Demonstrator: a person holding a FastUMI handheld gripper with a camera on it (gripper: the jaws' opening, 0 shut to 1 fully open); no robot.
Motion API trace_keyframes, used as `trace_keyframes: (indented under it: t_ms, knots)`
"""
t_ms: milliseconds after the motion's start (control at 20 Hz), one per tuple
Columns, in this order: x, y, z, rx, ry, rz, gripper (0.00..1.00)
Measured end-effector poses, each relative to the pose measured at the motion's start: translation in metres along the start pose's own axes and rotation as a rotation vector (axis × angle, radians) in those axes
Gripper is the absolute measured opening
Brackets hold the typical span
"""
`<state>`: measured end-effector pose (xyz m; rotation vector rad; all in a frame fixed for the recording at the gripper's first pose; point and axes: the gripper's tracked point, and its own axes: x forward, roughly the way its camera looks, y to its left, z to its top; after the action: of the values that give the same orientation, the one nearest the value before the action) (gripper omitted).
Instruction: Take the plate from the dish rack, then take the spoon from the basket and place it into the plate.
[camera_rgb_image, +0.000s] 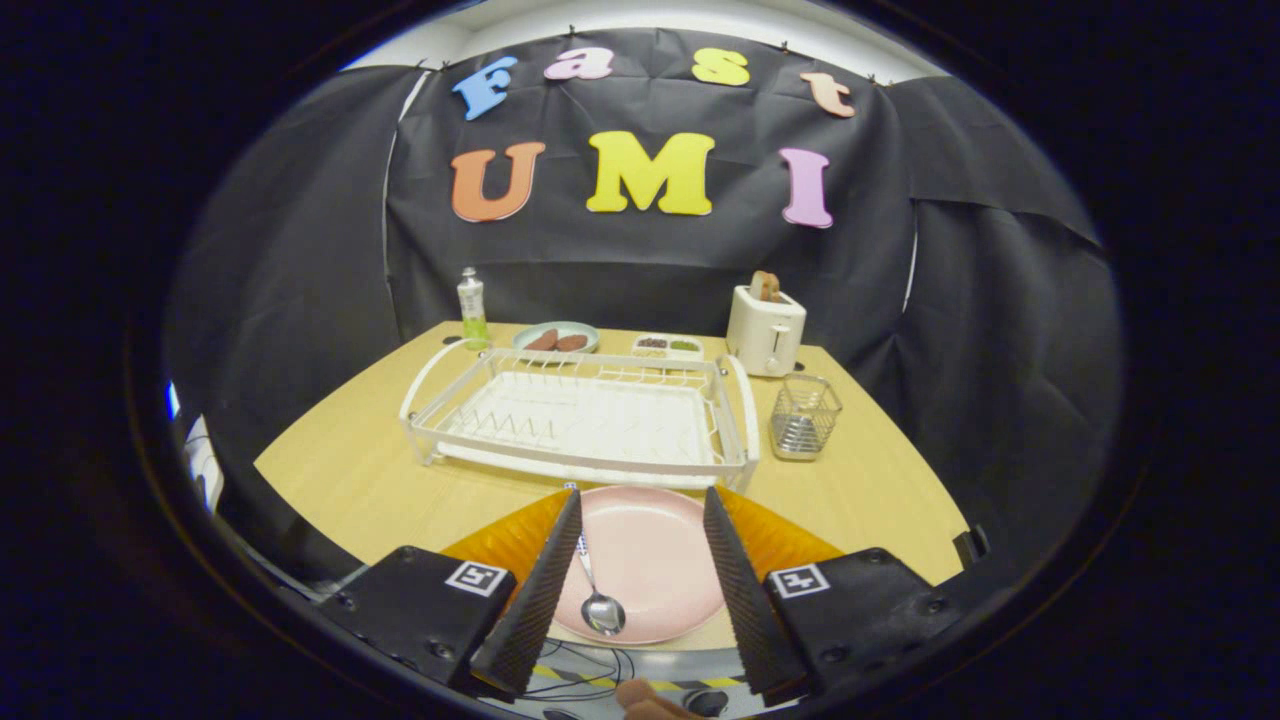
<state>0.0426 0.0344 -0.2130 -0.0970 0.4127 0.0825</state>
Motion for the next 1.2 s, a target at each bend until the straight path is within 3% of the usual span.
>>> trace_keyframes:
  t_ms: [250,600,800,900,1200]
  knots:
    - [-0.024,-0.033,0.039,0.044,-0.040,-0.033,1.00]
    - [-0.061,-0.057,0.109,0.014,-0.134,-0.068,1.00]
    - [-0.084,-0.057,0.157,0.041,-0.196,-0.045,1.00]
    - [-0.095,-0.071,0.182,0.055,-0.225,-0.086,1.00]
    - [-0.117,-0.070,0.233,0.056,-0.281,-0.022,1.00]
